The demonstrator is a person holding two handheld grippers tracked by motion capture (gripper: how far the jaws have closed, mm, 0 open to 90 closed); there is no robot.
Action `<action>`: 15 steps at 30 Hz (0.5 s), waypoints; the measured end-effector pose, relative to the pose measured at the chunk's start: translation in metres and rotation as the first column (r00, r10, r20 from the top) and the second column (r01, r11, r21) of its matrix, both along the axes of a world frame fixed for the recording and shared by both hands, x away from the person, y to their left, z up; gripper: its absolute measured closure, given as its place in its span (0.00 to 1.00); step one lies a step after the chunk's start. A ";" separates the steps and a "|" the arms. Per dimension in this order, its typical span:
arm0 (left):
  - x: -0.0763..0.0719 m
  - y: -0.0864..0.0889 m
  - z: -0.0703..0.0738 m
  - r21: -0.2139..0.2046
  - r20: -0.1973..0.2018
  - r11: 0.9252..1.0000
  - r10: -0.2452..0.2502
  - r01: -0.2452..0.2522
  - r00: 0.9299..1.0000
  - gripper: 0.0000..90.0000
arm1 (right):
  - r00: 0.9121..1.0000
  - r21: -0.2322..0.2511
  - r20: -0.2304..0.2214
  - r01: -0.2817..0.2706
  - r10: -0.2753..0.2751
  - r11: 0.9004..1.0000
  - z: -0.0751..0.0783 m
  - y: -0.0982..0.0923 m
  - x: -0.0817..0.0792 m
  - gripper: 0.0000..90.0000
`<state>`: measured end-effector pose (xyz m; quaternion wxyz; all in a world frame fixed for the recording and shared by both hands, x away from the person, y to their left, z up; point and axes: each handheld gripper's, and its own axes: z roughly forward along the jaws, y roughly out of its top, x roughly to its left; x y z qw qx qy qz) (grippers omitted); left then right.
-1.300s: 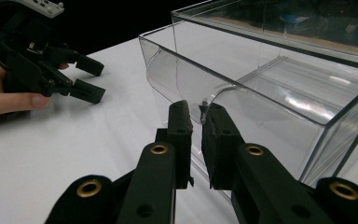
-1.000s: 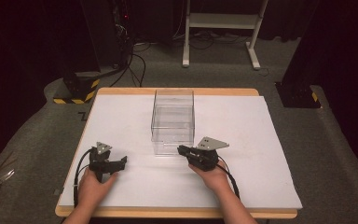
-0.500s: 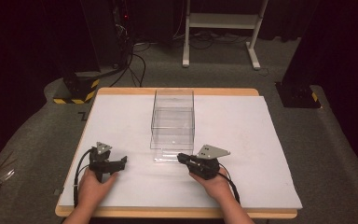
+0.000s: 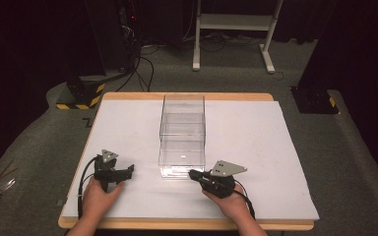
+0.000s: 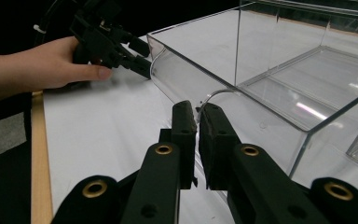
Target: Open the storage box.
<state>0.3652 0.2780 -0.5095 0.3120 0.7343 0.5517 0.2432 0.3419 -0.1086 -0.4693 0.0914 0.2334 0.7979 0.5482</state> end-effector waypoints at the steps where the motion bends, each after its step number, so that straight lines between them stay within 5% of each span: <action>1: 0.000 0.000 0.000 0.000 0.000 1.000 0.000 0.000 1.000 0.12 | 1.000 0.000 -0.001 -0.002 0.002 1.000 0.000 -0.001 -0.001 0.94; 15: 0.000 0.000 0.000 0.000 0.000 1.000 0.000 0.000 1.000 0.12 | 1.000 0.004 0.006 -0.027 0.027 1.000 -0.003 -0.005 -0.015 0.95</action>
